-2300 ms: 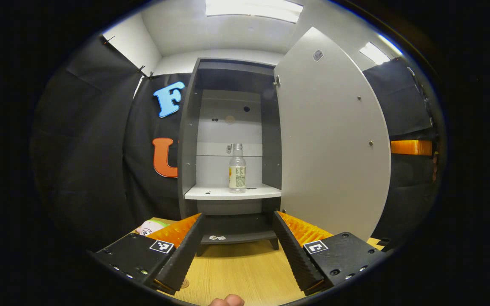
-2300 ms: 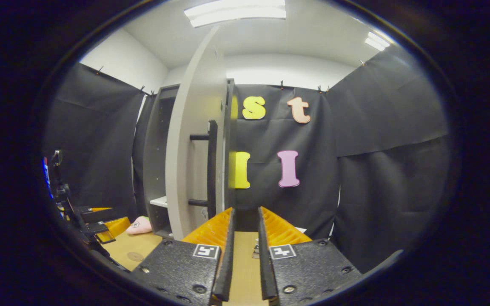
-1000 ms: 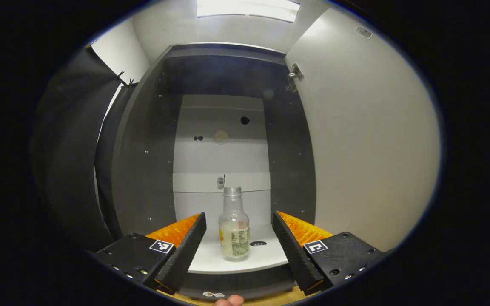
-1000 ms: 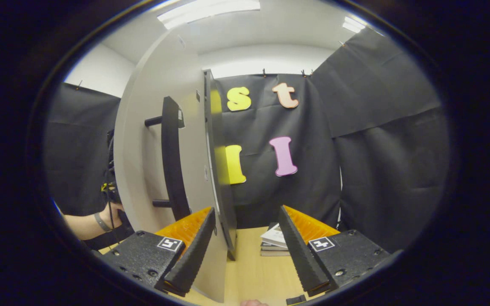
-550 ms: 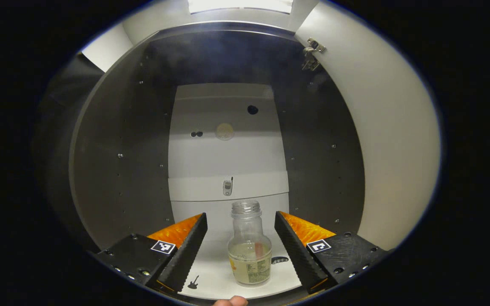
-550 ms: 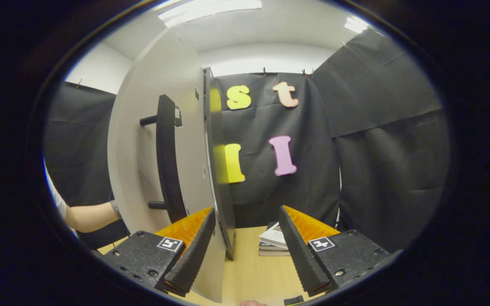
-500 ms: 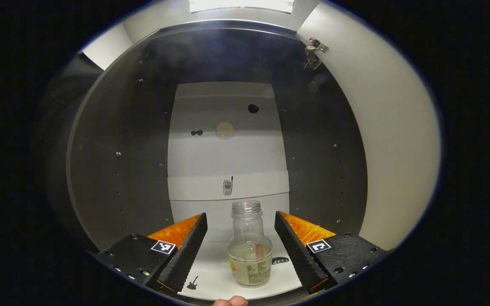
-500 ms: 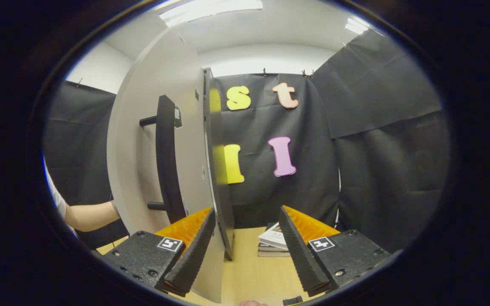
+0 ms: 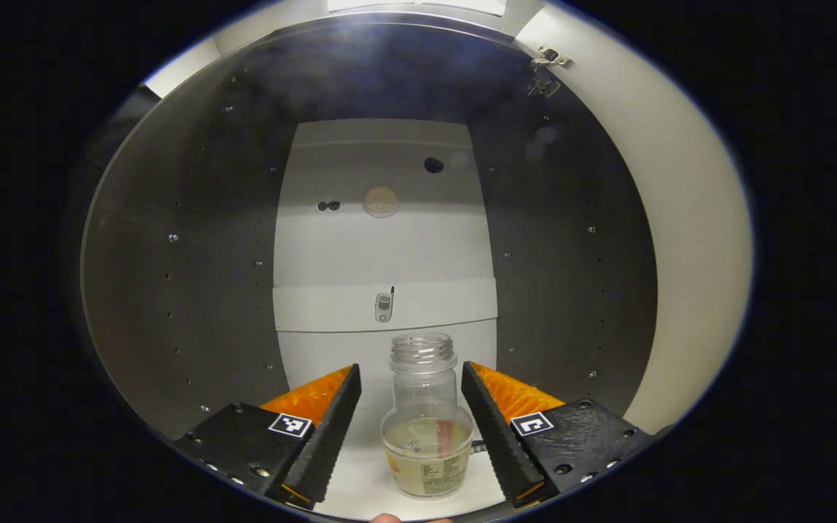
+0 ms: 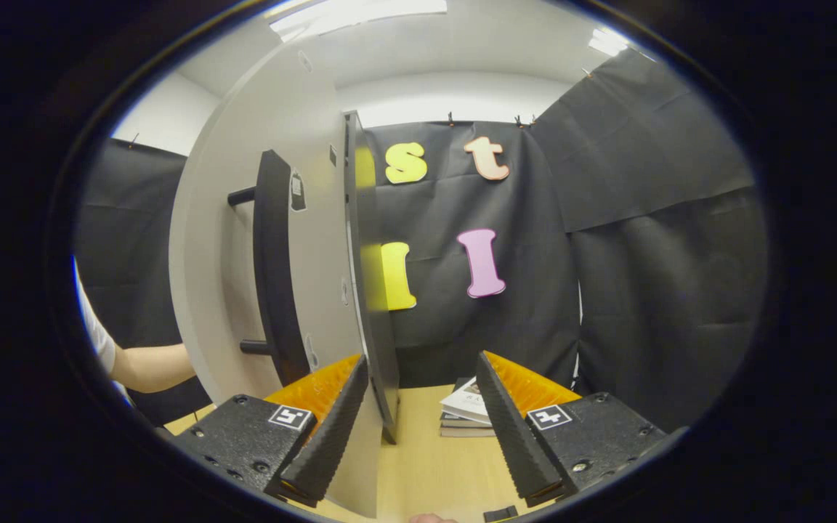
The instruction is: Open the cabinet door with the right hand, grasp the bottle in the cabinet with the left hand and place it on the coaster, then close the cabinet door with the right hand.
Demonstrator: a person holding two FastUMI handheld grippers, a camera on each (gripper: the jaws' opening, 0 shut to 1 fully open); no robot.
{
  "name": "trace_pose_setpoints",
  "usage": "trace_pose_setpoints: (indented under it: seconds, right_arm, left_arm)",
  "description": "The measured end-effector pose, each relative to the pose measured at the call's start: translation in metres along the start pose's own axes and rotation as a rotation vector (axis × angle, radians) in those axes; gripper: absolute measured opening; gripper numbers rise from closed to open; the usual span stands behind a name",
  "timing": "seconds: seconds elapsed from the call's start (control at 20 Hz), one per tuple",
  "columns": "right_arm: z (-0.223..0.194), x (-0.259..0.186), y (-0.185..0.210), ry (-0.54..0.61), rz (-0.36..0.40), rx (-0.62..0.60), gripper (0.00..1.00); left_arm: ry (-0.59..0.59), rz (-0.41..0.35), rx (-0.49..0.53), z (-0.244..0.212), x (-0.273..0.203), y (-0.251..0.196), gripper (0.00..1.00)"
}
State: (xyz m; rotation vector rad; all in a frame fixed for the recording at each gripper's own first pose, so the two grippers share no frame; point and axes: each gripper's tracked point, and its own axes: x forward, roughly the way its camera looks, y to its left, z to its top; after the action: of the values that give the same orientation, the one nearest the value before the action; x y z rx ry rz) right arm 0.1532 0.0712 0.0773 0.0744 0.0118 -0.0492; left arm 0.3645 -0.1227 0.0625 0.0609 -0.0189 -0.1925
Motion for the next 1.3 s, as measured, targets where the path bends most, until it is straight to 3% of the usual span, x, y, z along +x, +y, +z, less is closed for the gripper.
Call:
trace_pose_setpoints:
  seconds: [0.05, 0.2, 0.25, 0.35, 0.4, 0.45, 0.85, 1.3]
  right_arm:
    - [-0.001, 0.0, -0.001, 0.003, -0.003, -0.002, 0.93]
    - [-0.005, -0.001, 0.002, 0.02, 0.01, -0.013, 0.93]
    - [-0.006, -0.001, 0.004, 0.025, 0.02, -0.018, 0.93]
    - [-0.008, -0.001, 0.004, 0.031, 0.028, -0.034, 0.93]
    - [-0.008, -0.001, 0.004, 0.033, 0.032, -0.04, 0.93]
    - [-0.009, 0.0, 0.004, 0.034, 0.032, -0.043, 0.93]
    - [-0.007, 0.0, 0.01, 0.025, 0.05, 0.005, 0.93]
    - [-0.004, -0.008, -0.013, 0.02, -0.034, -0.046, 0.93]
  left_arm:
    - [-0.004, 0.001, -0.002, 0.001, 0.001, 0.002, 0.83]
    - [0.004, -0.003, -0.002, 0.0, 0.007, 0.001, 0.61]
    - [0.004, -0.012, -0.002, 0.001, 0.006, 0.001, 0.47]
    - [0.008, -0.042, -0.021, 0.002, 0.002, -0.003, 0.43]
    - [0.003, -0.056, -0.025, 0.004, -0.002, -0.005, 0.54]
    - [-0.008, -0.057, -0.019, 0.008, -0.005, -0.003, 0.43]
    - [-0.063, -0.037, -0.011, 0.037, -0.065, 0.026, 0.43]
    - [-0.076, 0.034, -0.054, 0.038, -0.177, 0.075, 0.43]
